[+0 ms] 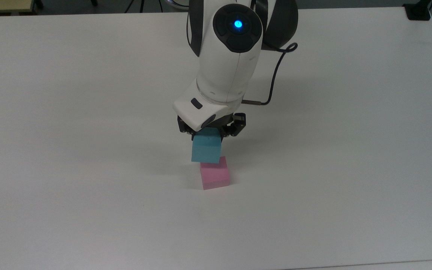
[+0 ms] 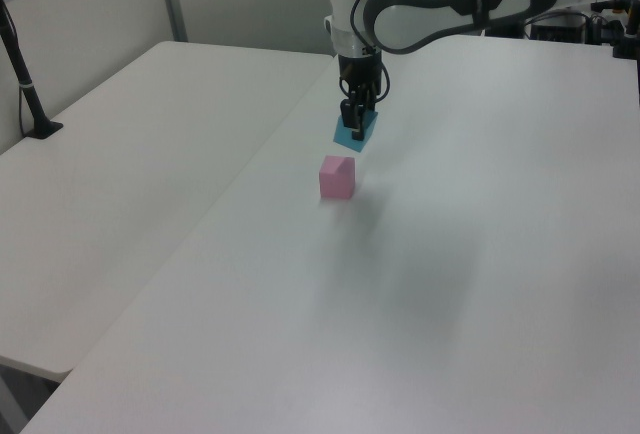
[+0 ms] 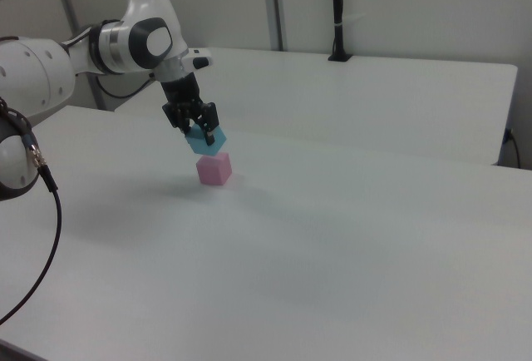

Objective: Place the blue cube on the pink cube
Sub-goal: 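Lift the blue cube and carry it over the pink cube, then lower the blue cube onto the pink cube's top face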

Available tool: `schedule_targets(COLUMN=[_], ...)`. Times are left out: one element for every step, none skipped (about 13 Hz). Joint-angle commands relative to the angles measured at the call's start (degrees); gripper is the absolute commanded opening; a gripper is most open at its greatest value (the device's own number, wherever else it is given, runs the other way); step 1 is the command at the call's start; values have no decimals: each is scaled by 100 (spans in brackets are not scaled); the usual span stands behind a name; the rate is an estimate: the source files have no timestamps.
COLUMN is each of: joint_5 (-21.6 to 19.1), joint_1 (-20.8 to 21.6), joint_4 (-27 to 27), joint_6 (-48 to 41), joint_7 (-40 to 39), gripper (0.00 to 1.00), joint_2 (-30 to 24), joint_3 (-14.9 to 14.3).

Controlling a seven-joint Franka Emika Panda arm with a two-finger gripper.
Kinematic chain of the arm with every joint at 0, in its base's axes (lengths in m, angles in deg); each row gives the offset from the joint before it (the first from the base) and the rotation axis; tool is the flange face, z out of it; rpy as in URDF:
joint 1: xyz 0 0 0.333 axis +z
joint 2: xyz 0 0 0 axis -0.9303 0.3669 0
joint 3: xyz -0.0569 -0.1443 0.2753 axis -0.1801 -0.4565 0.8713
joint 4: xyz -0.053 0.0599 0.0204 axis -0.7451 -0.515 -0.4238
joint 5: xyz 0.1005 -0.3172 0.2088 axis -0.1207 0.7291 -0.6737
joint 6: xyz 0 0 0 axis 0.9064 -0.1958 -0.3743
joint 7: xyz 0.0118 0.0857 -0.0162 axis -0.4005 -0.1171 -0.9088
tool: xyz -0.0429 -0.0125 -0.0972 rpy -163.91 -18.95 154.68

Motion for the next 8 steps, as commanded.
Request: schedule_targets(joint_5=[-221, -221, -221, -221, -221, -221, -221, -221], joint_1=[154, 198, 199, 207, 207, 199, 199, 199], joint_4=[-234, -243, -234, -234, -234, -226, -217, -217], joint_6=[140, 149, 149, 149, 236, 315, 377, 412], joint_7=[229, 229, 229, 229, 229, 238, 238, 238], gripper=[5, 5, 5, 6, 6, 7, 7, 11], joint_2=[131, 227, 298, 359, 369, 369, 369, 378], joint_3=[-105, -105, -96, -88, -88, -88, -88, -105])
